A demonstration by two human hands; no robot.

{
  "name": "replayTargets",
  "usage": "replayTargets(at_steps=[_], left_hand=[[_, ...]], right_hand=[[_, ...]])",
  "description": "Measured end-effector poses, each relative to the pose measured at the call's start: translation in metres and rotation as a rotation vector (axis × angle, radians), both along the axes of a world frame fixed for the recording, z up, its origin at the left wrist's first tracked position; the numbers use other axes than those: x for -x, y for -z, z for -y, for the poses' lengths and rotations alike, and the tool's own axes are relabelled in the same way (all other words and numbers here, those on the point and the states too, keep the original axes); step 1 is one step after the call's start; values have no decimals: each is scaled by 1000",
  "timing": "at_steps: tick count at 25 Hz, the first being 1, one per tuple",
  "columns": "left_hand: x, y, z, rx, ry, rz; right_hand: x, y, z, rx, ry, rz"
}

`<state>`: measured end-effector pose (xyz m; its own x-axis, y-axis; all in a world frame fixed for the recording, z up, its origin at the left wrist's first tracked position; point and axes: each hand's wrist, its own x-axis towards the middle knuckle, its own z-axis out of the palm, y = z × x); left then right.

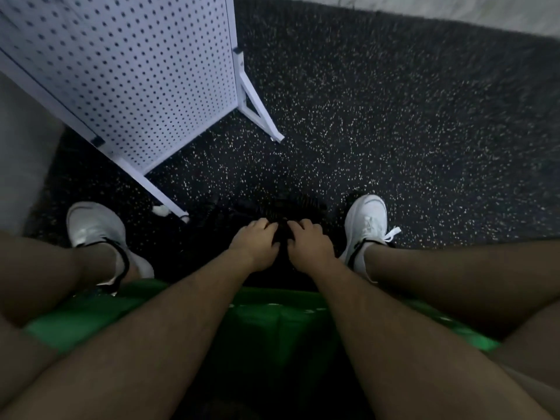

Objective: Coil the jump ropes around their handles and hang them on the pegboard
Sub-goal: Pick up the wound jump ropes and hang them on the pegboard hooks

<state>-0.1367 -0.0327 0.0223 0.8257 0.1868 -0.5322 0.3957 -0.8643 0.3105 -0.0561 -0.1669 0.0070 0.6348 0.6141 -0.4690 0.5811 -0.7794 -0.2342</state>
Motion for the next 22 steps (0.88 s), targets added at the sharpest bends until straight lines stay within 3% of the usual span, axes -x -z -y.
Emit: replayTargets(at_steps=[8,12,17,22], left_hand=[[-37,40,5,-11,-82,16],[-67,51,-7,10,-89,51],[-84,56,-10,65,-132,95],[-84,49,-15,82,-202,169]], right_hand=[[-31,40,-7,8,265,120],[-71,53,-16,-118,427,-18],[-101,65,-18,-131,602,-304],[-92,50,-22,-172,589,-255]])
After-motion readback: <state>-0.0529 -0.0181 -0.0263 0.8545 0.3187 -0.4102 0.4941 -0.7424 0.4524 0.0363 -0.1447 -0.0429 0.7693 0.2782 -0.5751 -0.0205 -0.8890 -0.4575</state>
